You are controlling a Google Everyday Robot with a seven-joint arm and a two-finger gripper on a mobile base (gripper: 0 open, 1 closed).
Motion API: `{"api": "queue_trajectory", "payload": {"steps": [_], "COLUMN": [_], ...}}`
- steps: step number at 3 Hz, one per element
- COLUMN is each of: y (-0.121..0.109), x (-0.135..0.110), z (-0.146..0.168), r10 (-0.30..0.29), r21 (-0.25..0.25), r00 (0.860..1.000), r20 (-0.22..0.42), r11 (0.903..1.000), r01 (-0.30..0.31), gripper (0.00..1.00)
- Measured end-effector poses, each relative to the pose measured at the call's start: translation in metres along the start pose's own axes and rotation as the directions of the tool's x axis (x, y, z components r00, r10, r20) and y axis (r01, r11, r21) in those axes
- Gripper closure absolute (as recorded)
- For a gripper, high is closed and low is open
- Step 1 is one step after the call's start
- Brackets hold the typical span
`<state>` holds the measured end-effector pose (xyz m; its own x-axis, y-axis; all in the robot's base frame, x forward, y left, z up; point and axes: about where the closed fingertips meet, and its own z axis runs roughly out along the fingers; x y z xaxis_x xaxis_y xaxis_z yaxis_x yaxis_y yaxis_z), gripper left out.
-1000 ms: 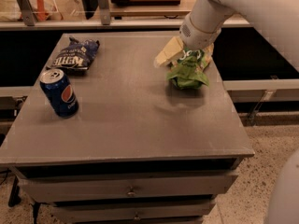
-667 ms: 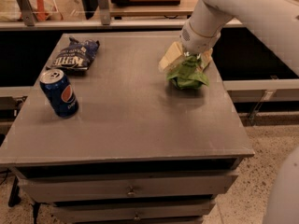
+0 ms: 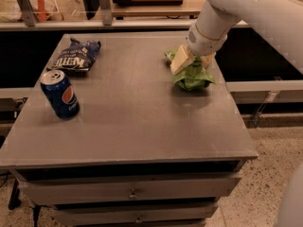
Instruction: Move green rice chip bag near pepsi can
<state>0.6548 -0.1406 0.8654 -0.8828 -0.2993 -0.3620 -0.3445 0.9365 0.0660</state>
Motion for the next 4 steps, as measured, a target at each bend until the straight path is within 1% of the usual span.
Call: {"api": "queue_trajectory", "payload": {"steps": [1,2,3,4], "y": [-0.001,0.001,0.004,0.015], "x": [-0.005,-0.014,-0.022,-0.026], "z": [-0.014,-0.034,-0.058,-0.086], "r10": [-0.037,-0.087,-0.137,-0.233], "r21": [0.007,0.023,0.048,0.064], "r00": [0.999,0.993,0.982,0.95], "r20": [0.035,0.079,0.13,0.208], "r11": [0.9993,0.9961,0.9901,0.9724], "r01": [0.037,0.085,0.132,0.225], "gripper": [0.88,1.0,1.0,1.0]}}
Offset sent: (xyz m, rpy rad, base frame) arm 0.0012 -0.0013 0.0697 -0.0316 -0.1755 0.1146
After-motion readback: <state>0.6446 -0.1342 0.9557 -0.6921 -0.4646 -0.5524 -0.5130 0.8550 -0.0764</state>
